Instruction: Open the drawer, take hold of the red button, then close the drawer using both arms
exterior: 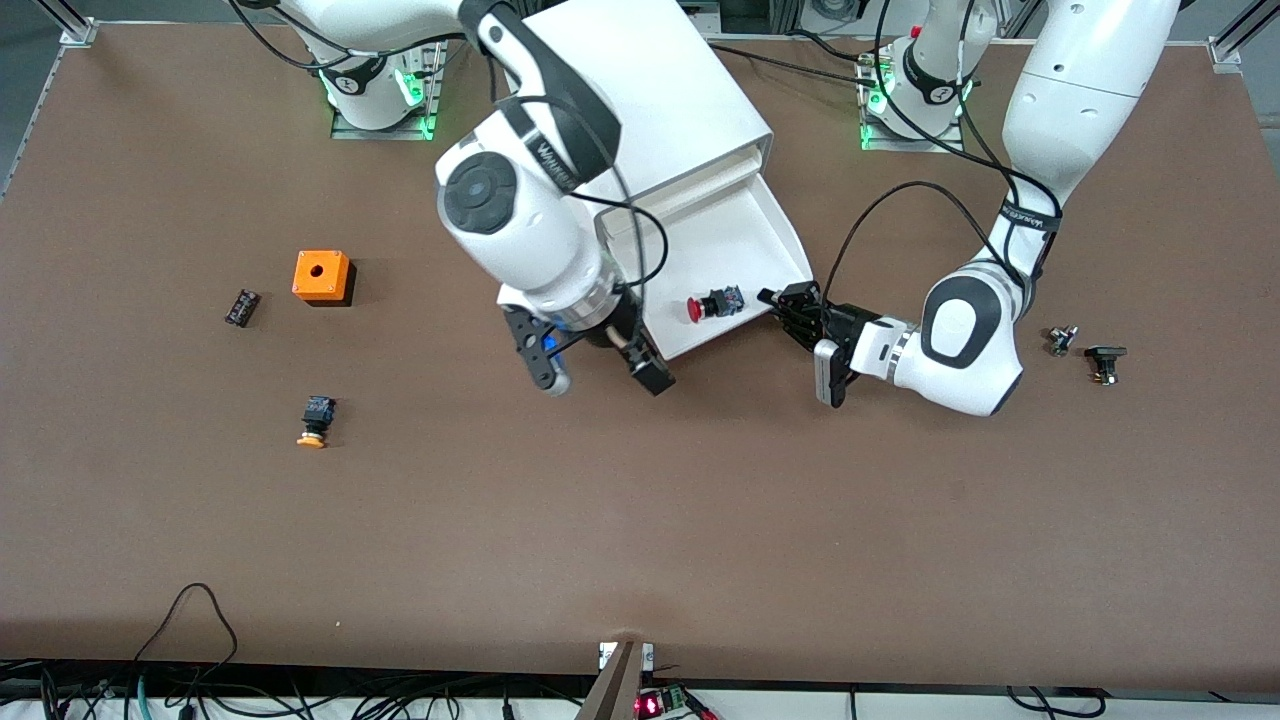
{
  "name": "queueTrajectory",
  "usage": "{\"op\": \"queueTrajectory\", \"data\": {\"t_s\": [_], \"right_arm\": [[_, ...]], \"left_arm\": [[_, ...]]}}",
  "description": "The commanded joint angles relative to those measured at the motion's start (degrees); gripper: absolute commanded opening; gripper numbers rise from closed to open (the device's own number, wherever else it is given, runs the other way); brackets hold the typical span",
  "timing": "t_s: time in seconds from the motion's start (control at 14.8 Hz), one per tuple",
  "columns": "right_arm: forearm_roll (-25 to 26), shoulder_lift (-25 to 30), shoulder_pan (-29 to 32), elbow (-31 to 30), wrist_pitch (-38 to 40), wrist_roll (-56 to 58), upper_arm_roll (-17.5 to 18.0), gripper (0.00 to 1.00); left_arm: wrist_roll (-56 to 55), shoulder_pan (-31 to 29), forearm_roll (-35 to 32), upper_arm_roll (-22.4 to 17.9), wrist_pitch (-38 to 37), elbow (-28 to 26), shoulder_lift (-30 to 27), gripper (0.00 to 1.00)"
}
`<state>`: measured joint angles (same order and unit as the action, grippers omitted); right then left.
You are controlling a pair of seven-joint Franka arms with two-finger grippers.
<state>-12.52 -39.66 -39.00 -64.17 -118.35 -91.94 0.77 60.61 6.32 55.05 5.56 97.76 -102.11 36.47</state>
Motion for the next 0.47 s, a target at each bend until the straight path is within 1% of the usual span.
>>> {"op": "queueTrajectory", "data": {"t_s": [0.0, 0.14, 0.2, 0.41], "right_arm": [[5.21, -2.17, -3.52, 3.52, 4.78, -0.87, -0.59, 0.99], [6.97, -4.01, -6.16, 5.19, 5.76, -1.74, -0.68, 0.99], [7.15, -5.33, -7.22, 6.07, 5.32, -4.71, -0.68, 0.99], [7.94, -8.06, -8.72, 7.66, 4.1, -8.77, -0.68, 0.99]], "left_arm": [[-0.93, -0.07, -2.5, -0.46, 1.74, 2.96, 1.5, 1.0], [-3.03, -1.39, -2.5, -0.55, -3.77, 4.63, 1.32, 1.0], [-6.0, -2.09, -2.84, -0.63, -6.68, 5.85, 1.23, 1.0], [-16.45, -2.45, -9.51, -0.72, -12.41, 10.25, -0.87, 1.0]]}}
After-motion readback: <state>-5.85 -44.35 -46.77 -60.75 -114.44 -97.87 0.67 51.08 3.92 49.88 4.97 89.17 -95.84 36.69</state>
